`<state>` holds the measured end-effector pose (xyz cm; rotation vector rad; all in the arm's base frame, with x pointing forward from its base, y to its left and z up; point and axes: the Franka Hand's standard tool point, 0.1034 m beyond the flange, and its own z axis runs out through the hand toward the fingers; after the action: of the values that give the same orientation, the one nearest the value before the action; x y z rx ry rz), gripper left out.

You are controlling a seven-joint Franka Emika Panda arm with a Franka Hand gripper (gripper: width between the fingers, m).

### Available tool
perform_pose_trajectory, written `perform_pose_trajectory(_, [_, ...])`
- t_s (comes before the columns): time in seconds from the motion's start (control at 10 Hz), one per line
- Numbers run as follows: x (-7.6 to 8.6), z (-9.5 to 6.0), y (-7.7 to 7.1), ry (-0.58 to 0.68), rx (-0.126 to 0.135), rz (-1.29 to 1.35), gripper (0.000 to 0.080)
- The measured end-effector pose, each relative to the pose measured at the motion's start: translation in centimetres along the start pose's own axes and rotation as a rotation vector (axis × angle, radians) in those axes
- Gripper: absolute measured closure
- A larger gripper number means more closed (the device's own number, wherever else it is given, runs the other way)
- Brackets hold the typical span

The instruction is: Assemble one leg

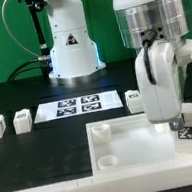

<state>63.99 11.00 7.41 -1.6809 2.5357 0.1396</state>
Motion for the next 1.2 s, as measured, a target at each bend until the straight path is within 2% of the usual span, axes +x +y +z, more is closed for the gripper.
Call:
perform_pose_trajectory(0.3, [0.0,0.07,0.05,-0.002,0.0,-0.033,0.0505])
perform_pose_trajectory(0.4, [0.0,0.09,0.06,-0.002,0.0,-0.053,0.0324])
perform_pose_trajectory(0.5, [0.0,0.09,0.06,-0.002,0.0,-0.11,0.0208])
perform_pose_trajectory(0.6, [-0.15,0.16,0.26,0.003,-0.004,-0.22,0.0162])
perform_pose_trajectory(0.7, [-0.36,0.26,0.6,0.007,-0.013,-0.336,0.0162])
perform_pose_trajectory(0.8, [-0.75,0.46,0.89,0.017,-0.006,-0.481,0.0153])
perform_pose_trajectory(1.1, [-0.54,0.44,0.74,0.018,-0.009,-0.826,0.015])
perform_pose_trajectory(1.2, [-0.57,0.44,0.67,0.046,-0.02,-1.017,0.015])
